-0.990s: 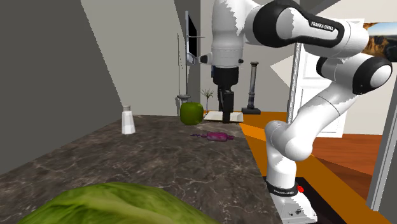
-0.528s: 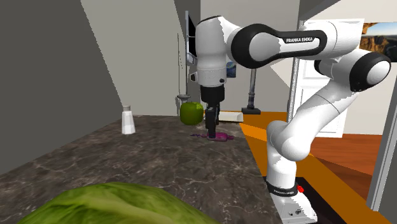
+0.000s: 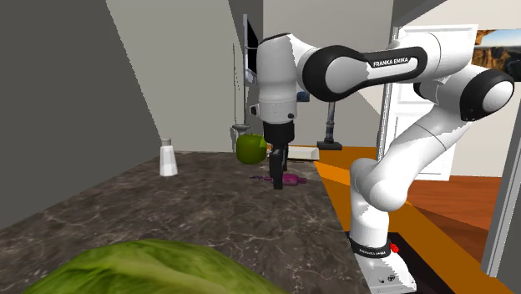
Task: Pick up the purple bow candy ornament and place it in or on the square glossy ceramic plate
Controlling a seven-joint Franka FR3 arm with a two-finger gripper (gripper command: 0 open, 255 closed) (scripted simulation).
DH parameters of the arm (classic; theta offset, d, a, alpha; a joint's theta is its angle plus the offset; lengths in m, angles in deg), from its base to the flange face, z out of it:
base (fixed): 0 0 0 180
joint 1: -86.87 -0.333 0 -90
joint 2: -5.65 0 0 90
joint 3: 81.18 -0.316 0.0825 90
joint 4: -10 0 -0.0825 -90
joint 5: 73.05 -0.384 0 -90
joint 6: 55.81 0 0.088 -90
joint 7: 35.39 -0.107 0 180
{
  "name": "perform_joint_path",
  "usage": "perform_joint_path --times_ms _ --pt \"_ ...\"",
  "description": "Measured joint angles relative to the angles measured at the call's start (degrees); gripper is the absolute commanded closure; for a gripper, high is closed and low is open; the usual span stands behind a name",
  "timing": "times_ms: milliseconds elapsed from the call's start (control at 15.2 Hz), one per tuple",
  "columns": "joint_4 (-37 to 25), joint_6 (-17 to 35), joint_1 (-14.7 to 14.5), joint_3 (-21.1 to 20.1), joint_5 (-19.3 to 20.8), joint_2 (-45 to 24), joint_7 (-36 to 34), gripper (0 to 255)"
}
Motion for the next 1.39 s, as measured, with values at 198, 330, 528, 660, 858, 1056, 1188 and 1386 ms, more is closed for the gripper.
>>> perform_joint_path --times_ms 198,330,528,660,858,1056,1188,1386 --pt "0.05 0.04 0.00 0.00 -0.01 0.01 0.00 255" --pt "-0.07 0.09 -0.04 -0.02 -0.12 0.05 0.00 255" --pt "-0.03 0.08 -0.02 0.00 -0.04 0.05 0.01 255" --pt "-0.01 0.10 -0.03 0.00 -0.04 0.06 0.01 255" --pt "-0.03 0.08 -0.02 -0.01 -0.04 0.05 0.01 255" --pt "-1.64 -1.48 0.18 0.35 0.30 -0.12 0.21 255" --pt "-3.06 -2.87 0.28 0.62 0.52 -0.16 0.33 255" --pt "-5.78 -5.06 0.50 0.82 0.81 -0.68 0.32 255"
